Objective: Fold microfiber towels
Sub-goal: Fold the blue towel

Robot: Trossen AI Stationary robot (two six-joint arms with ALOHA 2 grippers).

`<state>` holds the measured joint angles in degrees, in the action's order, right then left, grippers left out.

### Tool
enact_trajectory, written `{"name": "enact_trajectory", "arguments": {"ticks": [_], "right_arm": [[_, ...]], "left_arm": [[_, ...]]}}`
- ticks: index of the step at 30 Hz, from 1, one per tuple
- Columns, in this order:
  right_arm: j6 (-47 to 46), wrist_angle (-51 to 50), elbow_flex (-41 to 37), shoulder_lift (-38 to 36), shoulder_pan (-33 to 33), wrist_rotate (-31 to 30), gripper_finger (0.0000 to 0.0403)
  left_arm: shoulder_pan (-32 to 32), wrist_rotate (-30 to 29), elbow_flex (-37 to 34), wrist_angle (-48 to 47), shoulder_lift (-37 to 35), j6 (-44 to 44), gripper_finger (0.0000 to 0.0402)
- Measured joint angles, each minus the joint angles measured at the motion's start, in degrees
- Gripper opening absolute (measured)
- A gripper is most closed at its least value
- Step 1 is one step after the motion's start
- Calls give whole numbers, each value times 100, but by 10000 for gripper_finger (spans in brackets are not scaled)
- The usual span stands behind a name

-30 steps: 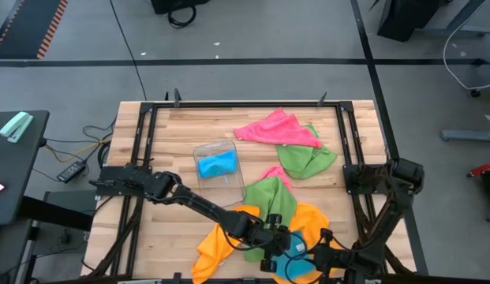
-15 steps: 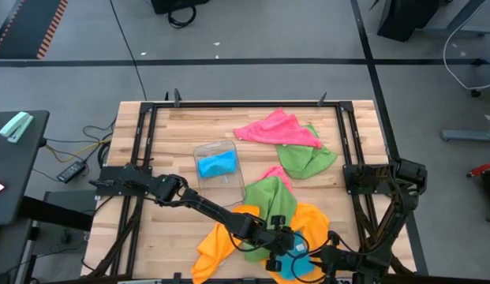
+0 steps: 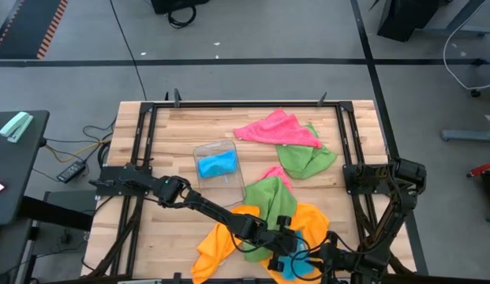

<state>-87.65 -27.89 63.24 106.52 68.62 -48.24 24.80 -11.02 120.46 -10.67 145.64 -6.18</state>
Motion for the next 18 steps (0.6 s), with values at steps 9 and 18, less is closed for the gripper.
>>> {"name": "enact_trajectory", "arguments": {"ticks": [9, 18], "right_arm": [[46, 39, 0, 0, -28, -25, 94], [-86, 37, 2, 0, 24, -18, 94]], "left_arm": [[0, -117, 0, -29, 0, -599, 142], [-41, -32, 386, -773, -120, -1505, 260]]}}
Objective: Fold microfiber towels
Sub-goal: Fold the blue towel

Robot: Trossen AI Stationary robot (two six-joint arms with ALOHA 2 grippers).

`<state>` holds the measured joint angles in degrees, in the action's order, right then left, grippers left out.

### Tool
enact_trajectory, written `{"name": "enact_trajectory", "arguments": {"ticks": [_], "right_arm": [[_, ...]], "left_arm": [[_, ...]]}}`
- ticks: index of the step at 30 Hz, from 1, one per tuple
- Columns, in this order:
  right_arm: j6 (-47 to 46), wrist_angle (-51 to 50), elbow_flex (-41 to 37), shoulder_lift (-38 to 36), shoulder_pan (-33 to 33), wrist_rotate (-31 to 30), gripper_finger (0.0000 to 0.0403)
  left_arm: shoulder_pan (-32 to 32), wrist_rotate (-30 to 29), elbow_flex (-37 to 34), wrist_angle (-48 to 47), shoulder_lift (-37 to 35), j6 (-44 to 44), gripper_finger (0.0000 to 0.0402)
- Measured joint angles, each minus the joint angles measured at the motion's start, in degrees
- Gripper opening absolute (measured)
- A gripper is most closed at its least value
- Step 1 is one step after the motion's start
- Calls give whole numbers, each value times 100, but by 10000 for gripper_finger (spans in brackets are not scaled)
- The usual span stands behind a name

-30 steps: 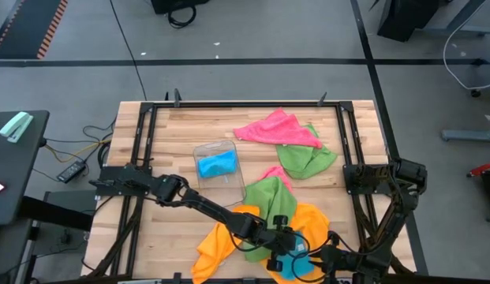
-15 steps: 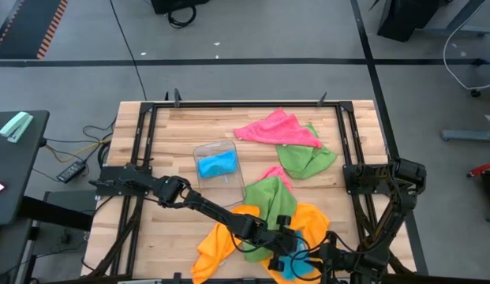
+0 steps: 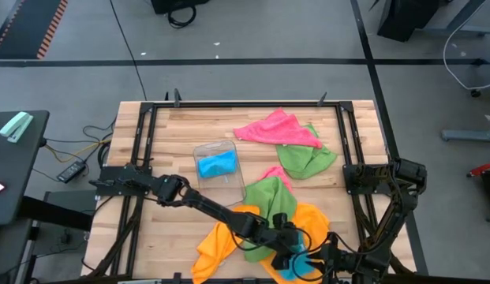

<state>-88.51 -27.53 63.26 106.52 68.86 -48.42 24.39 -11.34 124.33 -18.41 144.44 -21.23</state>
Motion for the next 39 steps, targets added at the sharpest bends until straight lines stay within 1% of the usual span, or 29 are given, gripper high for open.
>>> {"name": "enact_trajectory", "arguments": {"ticks": [3, 5, 9, 13, 15, 21, 26, 28, 33, 37, 39], "right_arm": [[-2, 0, 0, 0, -6, -3, 94], [-2, 1, 0, 0, -9, -67, 94], [4, 143, 4, -2, -60, -389, 94], [132, 248, 31, -2, -165, -435, 94], [359, 257, 147, -2, -214, -471, 94], [1494, 444, 469, -4, -436, -489, 94], [1995, 384, 479, -4, -610, -486, 96], [2003, 132, 479, -4, -657, -484, 98], [1533, -501, 475, -4, -657, -462, 98], [1511, -556, 464, 5, -632, -368, 94], [1455, -551, 402, 18, -632, -211, 91]], "left_arm": [[-32, 20, 322, -584, -11, -120, 266], [-68, 103, 443, -806, -20, -234, 265], [-115, 218, 475, -808, -20, -464, 252], [-119, 222, 470, -801, -20, -705, 240], [-115, 221, 468, -777, -20, -701, 234], [-118, 220, 468, -781, -20, -617, 223], [-137, 219, 466, -787, -20, -252, 217], [-137, 219, 466, -799, -20, -210, 215], [-143, 201, 462, -810, -20, -214, 214], [-109, 231, 462, -812, -20, -212, 209], [-105, 234, 462, -806, -20, -212, 206]]}}
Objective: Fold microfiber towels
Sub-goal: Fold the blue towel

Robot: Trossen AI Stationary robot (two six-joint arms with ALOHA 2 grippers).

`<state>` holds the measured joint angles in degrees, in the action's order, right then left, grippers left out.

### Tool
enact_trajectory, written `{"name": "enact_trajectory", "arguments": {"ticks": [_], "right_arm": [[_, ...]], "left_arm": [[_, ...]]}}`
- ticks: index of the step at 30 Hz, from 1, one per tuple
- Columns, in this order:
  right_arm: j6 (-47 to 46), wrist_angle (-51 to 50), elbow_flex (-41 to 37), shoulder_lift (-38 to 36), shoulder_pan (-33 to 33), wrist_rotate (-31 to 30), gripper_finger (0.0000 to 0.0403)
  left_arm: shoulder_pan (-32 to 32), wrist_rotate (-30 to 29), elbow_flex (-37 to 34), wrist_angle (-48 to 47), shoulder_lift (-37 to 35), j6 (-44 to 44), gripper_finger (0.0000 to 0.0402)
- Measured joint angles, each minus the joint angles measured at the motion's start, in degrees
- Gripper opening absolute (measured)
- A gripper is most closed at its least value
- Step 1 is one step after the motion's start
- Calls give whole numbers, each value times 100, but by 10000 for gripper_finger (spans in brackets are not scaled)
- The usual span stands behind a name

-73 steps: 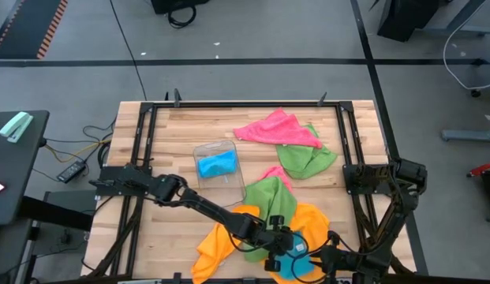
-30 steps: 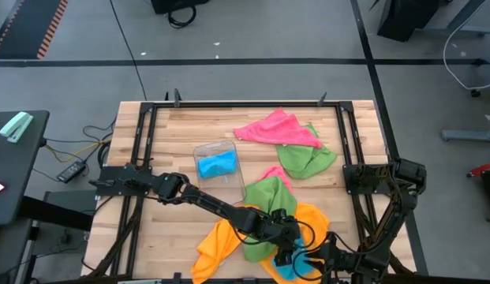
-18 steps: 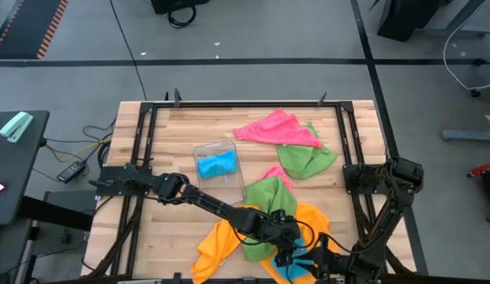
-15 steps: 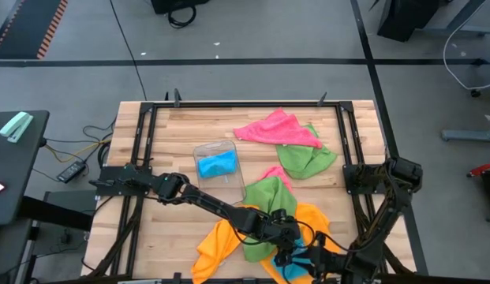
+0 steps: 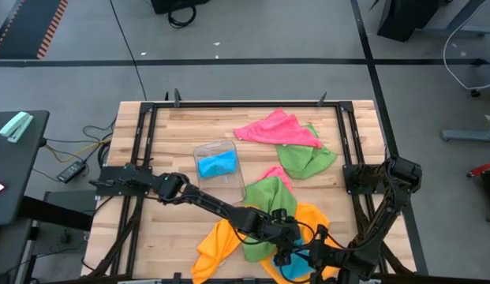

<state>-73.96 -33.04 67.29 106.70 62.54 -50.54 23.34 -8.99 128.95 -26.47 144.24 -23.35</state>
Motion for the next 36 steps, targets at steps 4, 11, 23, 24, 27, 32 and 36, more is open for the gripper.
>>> {"name": "enact_trajectory", "arguments": {"ticks": [4, 11, 23, 24, 27, 32, 36], "right_arm": [[-183, -9, -75, 2, -4, 156, 88], [-220, -13, -81, 4, -2, 309, 87], [-217, -9, -81, 10, -2, 391, 87], [-216, -9, -81, 10, -2, 391, 87], [-240, -7, -81, 12, -2, 391, 87], [-238, -4, -81, 12, 0, 391, 87], [-244, 6, -81, 12, -2, 391, 87]], "left_arm": [[8, -2, 0, -1, 0, 0, 204], [-9, 16, 0, -414, -44, 1, 197], [86, 2149, 14, -1609, -363, -459, 183], [129, 2150, -13, -1650, -363, -558, 186], [247, 2063, -176, -1675, -363, -871, 201], [386, 1926, -440, -1311, -363, -1427, 230], [441, 1480, -805, -679, -358, -1845, 241]]}}
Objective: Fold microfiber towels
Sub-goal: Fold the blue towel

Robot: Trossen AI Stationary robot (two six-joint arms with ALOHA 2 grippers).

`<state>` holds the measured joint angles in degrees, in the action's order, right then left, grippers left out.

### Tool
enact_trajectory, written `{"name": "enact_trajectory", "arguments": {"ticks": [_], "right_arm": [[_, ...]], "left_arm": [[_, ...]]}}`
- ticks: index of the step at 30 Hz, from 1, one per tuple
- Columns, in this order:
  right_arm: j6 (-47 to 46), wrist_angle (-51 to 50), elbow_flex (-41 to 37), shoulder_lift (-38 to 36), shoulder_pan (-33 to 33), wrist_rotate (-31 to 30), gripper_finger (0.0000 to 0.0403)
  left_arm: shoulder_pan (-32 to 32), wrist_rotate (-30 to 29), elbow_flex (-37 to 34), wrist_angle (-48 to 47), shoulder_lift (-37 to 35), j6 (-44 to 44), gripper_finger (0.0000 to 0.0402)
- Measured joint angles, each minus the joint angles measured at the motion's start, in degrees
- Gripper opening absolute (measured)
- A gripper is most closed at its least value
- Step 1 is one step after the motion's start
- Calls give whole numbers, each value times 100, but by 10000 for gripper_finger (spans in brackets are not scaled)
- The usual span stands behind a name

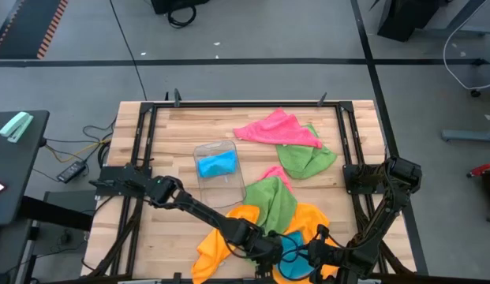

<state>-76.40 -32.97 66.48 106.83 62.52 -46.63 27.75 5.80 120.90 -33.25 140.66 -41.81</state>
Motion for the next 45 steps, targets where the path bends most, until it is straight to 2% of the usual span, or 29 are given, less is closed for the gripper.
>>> {"name": "enact_trajectory", "arguments": {"ticks": [6, 11, 15, 21, 27, 34, 38, 41, 45], "right_arm": [[-13, 9, 0, 0, 1, 0, 87], [-31, 11, 0, 0, 2, 0, 87], [-33, 37, 0, 0, 2, 0, 87], [-24, 35, 0, 0, 2, 0, 87], [-39, 34, 0, 0, 2, 0, 87], [-59, 33, 0, 0, 1, 1, 87], [-176, 29, -2, -44, 2, 41, 87], [-188, 35, -2, -181, 71, 64, 87], [-283, -24, -2, -255, 207, 74, 87]], "left_arm": [[17, -331, -137, 356, 2, -277, 234], [10, -366, -137, 654, 2, -134, 195], [7, -365, -137, 670, 2, -87, 138], [17, -282, -137, 770, 2, 195, 16], [17, -118, -98, 1226, 7, -83, 24], [15, -103, -23, 1556, 13, -408, 12], [10, -105, -21, 1951, 13, -413, 25], [9, -131, -21, 1965, 13, -413, 33], [10, -214, -21, 1962, 13, -406, 24]]}}
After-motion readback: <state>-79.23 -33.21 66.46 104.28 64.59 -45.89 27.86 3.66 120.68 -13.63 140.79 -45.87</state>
